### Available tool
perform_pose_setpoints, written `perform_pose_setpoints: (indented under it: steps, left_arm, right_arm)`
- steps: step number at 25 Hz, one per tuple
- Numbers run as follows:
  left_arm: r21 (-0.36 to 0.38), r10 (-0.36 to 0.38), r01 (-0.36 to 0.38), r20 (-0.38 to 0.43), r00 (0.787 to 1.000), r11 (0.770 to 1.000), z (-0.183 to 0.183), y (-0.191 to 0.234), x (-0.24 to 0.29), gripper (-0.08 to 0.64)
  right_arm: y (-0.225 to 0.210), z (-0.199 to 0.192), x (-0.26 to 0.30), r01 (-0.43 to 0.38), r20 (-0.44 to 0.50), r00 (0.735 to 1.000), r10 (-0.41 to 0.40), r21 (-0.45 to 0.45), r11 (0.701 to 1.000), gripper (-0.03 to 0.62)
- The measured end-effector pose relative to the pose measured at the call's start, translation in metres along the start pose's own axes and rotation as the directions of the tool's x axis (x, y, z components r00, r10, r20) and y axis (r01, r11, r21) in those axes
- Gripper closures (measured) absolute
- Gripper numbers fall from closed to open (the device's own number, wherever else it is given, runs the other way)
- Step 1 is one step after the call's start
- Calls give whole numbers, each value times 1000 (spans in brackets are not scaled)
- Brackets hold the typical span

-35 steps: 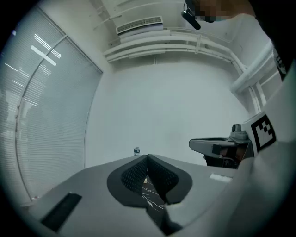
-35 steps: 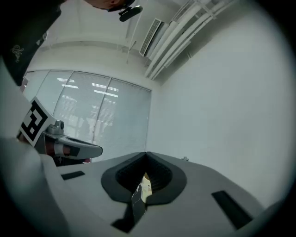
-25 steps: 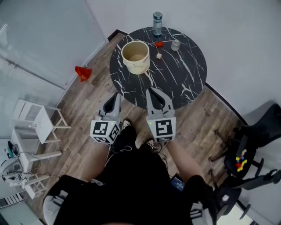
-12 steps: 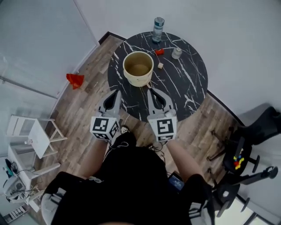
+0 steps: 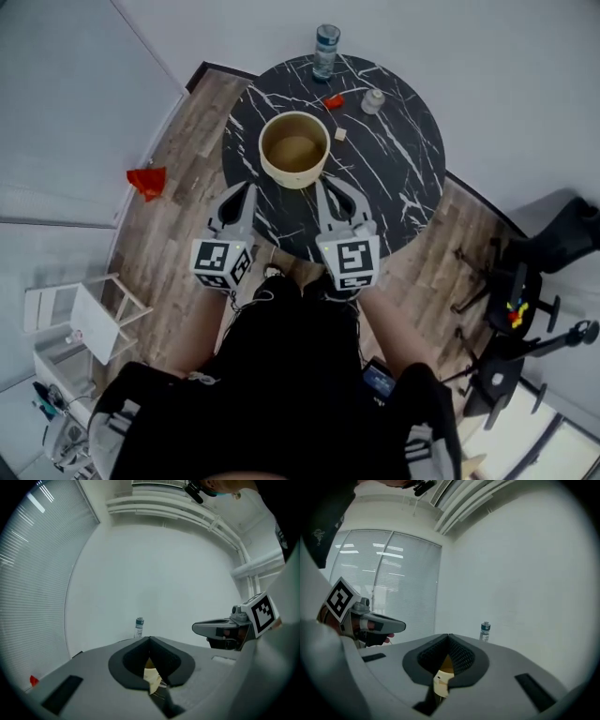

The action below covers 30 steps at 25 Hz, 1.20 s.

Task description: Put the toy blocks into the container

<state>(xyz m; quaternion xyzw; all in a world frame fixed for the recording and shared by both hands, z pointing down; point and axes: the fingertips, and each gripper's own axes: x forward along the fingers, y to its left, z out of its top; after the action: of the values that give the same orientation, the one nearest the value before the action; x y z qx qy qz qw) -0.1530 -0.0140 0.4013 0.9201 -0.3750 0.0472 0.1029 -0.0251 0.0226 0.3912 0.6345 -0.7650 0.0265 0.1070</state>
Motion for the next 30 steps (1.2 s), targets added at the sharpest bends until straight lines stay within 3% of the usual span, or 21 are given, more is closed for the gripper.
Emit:
perform_pose_setpoints:
  steps: [4,9,16,20,24,30]
  left_arm:
    - [-13,21,-21,-30,999,1000,-12,9,19,560]
    - [-20,104,-106,-54,993,994,-24,20,50,560]
    - [-39,266,-271,-103,959,962,-37,29,74,560]
    - [-42,343,-355,-171,924,934,-62,30,80,560]
    - [-56,421,-445,-235,876,894,-87,34,75,560]
    - [-77,473,-524,-336,815,848,-135,26,70,560]
  right_arm:
    - [-19,-15,16,-7,-33,999,7,5,1000,595]
    - [-51,-30,41,-65,-58,996,64,-5,998,595]
    - [-104,-66,78,-182,-140,974,177,-22,983,595]
    - [-123,-96,98,-246,-196,952,236,-29,969,595]
    - [-132,-125,115,-313,-261,919,296,-25,949,595]
    - [-140,-170,135,-380,-345,868,358,6,925,595]
